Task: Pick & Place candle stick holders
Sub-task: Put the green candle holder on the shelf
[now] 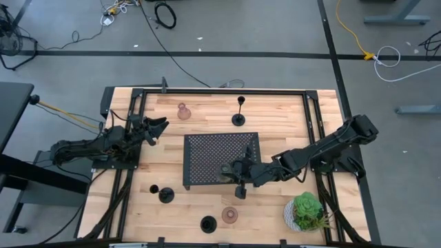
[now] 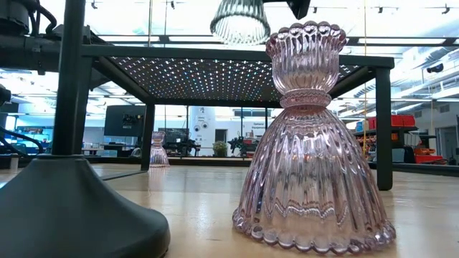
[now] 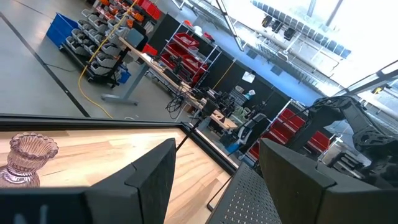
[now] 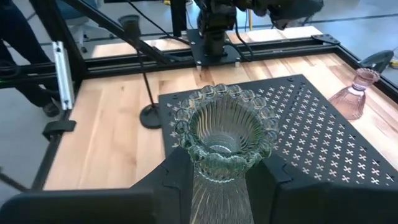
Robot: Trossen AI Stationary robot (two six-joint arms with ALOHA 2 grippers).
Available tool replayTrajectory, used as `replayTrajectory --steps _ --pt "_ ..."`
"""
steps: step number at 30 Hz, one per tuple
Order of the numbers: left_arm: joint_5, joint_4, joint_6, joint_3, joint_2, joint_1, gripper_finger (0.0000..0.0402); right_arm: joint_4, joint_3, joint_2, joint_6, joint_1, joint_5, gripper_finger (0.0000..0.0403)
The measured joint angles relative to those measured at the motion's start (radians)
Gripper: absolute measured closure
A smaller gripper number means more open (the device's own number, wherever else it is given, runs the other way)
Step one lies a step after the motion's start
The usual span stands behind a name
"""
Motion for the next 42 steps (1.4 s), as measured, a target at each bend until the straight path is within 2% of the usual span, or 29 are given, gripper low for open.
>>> replayTrajectory --steps 14,42 --pt "0.0 0.0 0.003 0.0 0.0 0.0 0.0168 -0.006 0.001 0.044 0.02 -0.016 -0.031 0.0305" --pt "0.0 0.0 0.001 0.0 0.0 0.0 0.0168 -0.016 0.0 0.043 0.026 -0.029 -0.005 0.0292"
